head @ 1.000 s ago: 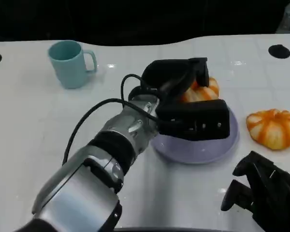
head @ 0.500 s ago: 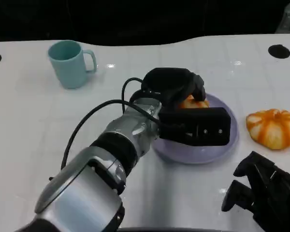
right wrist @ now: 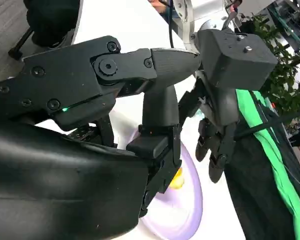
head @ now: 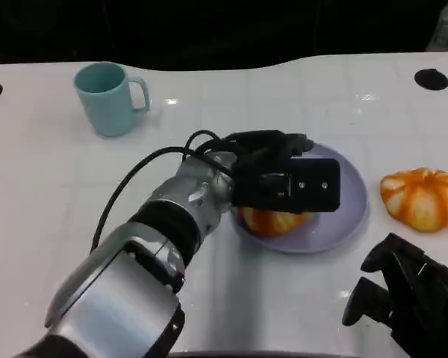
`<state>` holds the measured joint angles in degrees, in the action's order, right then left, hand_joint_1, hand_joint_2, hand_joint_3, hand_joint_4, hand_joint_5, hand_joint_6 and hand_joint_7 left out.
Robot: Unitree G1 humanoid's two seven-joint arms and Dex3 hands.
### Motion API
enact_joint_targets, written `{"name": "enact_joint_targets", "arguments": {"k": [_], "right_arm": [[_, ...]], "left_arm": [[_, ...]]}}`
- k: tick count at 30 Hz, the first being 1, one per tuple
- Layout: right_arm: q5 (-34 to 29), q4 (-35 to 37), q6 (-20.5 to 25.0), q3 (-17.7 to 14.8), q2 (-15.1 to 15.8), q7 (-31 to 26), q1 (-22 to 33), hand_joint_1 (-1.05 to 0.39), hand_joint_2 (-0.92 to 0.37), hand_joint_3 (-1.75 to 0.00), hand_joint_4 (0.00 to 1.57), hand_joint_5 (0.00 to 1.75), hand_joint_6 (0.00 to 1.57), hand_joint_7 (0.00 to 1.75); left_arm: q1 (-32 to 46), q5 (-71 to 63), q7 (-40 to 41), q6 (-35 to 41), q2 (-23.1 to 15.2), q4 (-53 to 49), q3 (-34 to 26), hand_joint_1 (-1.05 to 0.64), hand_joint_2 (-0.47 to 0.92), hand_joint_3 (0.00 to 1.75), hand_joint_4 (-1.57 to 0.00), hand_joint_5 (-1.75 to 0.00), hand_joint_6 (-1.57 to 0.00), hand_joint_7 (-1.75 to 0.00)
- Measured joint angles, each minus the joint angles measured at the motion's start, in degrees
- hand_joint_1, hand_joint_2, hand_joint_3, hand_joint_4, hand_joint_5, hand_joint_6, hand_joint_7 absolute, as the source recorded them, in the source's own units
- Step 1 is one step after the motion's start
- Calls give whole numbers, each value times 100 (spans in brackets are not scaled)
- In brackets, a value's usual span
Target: Grasp the bread from the table and place it into the plate.
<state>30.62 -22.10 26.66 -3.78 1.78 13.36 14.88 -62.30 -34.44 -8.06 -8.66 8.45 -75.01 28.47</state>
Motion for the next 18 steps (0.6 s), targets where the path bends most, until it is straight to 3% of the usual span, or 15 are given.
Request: {"name": "enact_joint_targets", "arguments": {"k": [10,16,18], "right_arm": [[4,93,0,-12,13,36,-44,-49,-92,-28,67,175,54,158],[0,103,-1,-12,15,57,-62,-50,-92,-28,67,175,55,159],[0,103,-1,-12,15,57,-63,-50,-92,-28,67,175,55,159]], "left_arm": [[-60,5,-182,-259,-354,130,-30,-88,92,39,-2,-1,-6,-2],[161,614,-182,-851,-547,456,-555,-80,92,33,-11,-6,-15,-6],[182,722,-182,-943,-599,485,-631,-69,92,28,-27,-16,-29,-12]]}}
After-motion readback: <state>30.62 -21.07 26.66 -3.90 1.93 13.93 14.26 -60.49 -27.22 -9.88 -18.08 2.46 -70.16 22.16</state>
